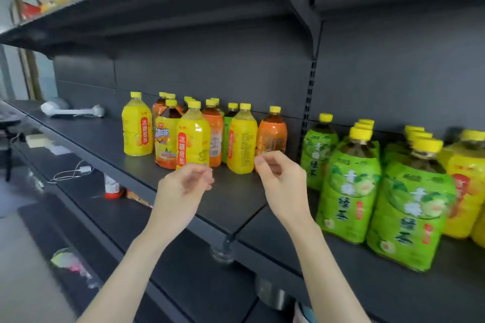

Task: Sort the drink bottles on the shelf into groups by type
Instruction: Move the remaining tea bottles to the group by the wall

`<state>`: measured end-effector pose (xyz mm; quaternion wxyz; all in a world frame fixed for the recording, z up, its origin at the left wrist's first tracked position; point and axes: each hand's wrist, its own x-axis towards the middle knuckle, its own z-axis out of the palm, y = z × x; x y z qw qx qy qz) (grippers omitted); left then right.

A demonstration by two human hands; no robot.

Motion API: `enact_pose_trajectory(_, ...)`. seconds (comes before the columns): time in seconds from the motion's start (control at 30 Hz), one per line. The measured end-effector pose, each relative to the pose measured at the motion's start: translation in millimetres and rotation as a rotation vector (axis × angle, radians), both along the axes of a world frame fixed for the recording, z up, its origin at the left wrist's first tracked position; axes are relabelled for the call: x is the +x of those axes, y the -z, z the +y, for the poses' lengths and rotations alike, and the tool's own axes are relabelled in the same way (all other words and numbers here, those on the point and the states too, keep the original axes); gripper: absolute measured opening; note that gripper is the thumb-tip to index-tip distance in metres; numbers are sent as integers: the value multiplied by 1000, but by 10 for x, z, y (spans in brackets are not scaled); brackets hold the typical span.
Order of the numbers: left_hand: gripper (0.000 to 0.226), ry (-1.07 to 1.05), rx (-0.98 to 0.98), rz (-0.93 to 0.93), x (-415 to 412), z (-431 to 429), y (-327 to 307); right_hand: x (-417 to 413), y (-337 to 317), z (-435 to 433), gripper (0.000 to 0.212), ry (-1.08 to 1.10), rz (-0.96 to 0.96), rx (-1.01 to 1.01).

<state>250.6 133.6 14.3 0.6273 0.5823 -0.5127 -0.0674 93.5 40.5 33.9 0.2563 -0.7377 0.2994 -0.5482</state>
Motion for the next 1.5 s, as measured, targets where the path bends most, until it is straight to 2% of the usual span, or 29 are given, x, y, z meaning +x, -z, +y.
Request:
enact_pose_trajectory(0.23,16,45,44,-3,1302,-378,203,1224,134,-181,9,83,-37,72)
enact_pose_trajectory(0.43,10,19,-8,-25,2005,-881,203,1923,103,-438,19,175,2,101)
enact_pose_trajectory(0.5,24,-1,-26,-27,2180,-1090,230,2117,115,-565,34,226,-12,122)
enact_pose_trajectory(0.6,53,-47,-61,-11,2349,-1391,245,2314,182,-756,68,283,-30,138)
enact_pose_trajectory(0.7,75,-42,-23,45,2477,-1675,197,2458,207,-911,103,233,-55,249)
enact_pose_trajectory(0.8,83,66,5,168,2653,-1911,141,2529,203,-1004,100,173,-45,277)
enact_pose_trajectory(0.93,82,254,63,292,2835,-2075,84,2596,226,-1105,104,209,-35,224)
enact_pose_trajectory(1.2,65,458,108,196,3114,-2178,118,2845,304,-1197,118,351,-125,253)
enact_pose_trajectory(1.3,69,553,92,145,3204,-2195,191,3008,332,-1067,107,472,-128,236)
enact_pose_trajectory(1.4,70,639,77,116,3279,-2209,257,3210,440,-771,67,764,-174,55)
enact_pose_trajectory(1.47,59,699,61,110,3301,-2185,263,3366,465,-587,48,729,-243,42)
enact_pose_trajectory(1.5,54,732,59,103,3304,-2165,266,3442,471,-546,46,656,-254,96)
